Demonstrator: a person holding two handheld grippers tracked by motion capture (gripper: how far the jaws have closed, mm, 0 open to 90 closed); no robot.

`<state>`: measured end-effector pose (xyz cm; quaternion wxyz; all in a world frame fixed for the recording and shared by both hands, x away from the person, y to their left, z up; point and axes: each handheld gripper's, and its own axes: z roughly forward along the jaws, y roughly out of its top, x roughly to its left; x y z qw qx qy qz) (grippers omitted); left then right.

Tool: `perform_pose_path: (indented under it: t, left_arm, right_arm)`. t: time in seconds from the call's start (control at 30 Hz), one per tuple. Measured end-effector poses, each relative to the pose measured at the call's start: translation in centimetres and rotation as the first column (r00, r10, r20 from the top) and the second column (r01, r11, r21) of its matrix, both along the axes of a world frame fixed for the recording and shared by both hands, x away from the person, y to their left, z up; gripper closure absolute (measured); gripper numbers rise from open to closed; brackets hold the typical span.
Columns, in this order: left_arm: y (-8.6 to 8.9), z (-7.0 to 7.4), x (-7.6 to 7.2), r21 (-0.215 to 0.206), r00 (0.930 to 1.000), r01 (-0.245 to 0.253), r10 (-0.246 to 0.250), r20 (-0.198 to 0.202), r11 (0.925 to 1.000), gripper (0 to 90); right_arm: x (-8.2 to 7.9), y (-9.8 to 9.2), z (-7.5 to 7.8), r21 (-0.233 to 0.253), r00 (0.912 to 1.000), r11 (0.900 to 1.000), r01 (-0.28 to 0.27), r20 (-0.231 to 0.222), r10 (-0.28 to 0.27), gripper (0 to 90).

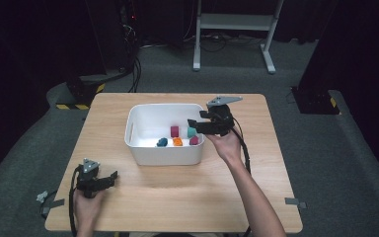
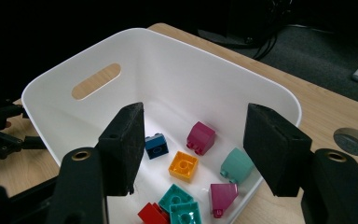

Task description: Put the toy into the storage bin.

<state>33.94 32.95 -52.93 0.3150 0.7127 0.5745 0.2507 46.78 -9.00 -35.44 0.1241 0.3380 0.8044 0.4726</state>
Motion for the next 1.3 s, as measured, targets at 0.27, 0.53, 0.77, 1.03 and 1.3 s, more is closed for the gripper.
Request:
perform_pose_path:
  t: [0.27, 0.53, 0.77, 1.03, 1.3]
  left_arm:
    - [0.0, 0.0, 0.0, 0.003, 1.0000, 0.001, -0.001, -0.001, 1.0000, 18.5]
    - [0.0, 0.0, 0.0, 0.001, 1.0000, 0.000, 0.000, 0.000, 1.0000, 18.5]
    - [0.0, 0.0, 0.0, 0.003, 1.0000, 0.001, -0.001, -0.001, 1.0000, 18.5]
    - [0.0, 0.0, 0.0, 0.001, 1.0000, 0.000, 0.000, 0.000, 1.0000, 18.4]
    - [0.0, 0.0, 0.0, 0.003, 1.0000, 0.001, -0.001, -0.001, 1.0000, 18.4]
  right_arm:
    - [-0.5, -1.5, 0.1, 0.011, 0.9998, 1.000, 0.018, 0.012, -0.018, 39.1]
    - [-1.5, -2.8, 0.2, 0.028, 0.9991, 0.999, 0.031, 0.027, -0.032, 39.4]
    - [-2.1, -3.8, 0.4, 0.037, 0.9984, 0.999, 0.039, 0.040, -0.040, 39.5]
    - [-3.2, -5.4, 0.2, 0.053, 0.9970, 0.997, 0.058, 0.049, -0.060, 39.8]
    - [-4.0, -6.9, -0.2, 0.063, 0.9955, 0.995, 0.078, 0.049, -0.082, 39.9]
